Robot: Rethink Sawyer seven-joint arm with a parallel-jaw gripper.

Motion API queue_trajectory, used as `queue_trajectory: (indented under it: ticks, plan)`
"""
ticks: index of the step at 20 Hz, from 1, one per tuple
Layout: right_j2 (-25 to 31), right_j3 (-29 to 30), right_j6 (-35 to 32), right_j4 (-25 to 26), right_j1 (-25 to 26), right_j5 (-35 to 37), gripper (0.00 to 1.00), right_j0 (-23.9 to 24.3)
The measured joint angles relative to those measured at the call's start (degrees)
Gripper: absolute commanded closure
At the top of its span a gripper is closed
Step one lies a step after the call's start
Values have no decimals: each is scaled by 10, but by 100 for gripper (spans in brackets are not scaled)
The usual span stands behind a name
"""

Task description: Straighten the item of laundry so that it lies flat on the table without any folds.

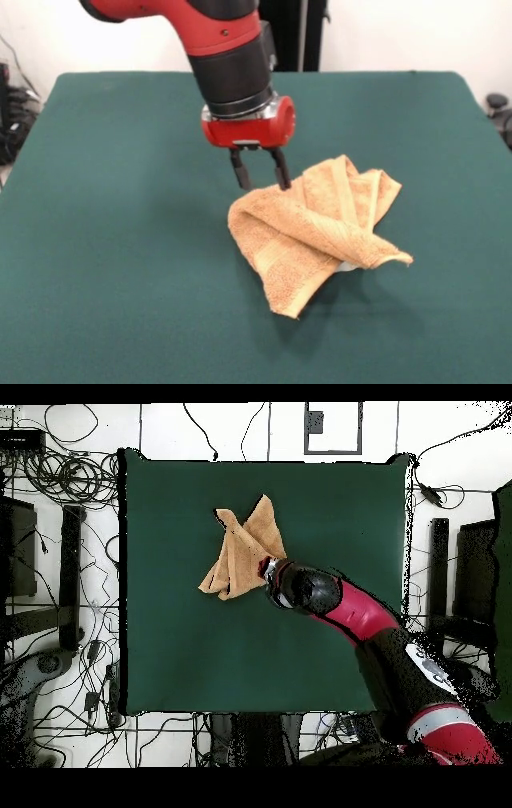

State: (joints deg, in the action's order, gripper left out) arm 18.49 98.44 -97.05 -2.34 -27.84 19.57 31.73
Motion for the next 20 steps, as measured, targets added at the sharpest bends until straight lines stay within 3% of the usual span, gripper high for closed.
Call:
queue_trajectory:
  ticks: [20]
  plan:
    - [41,0,0,0,19,-15,0,23]
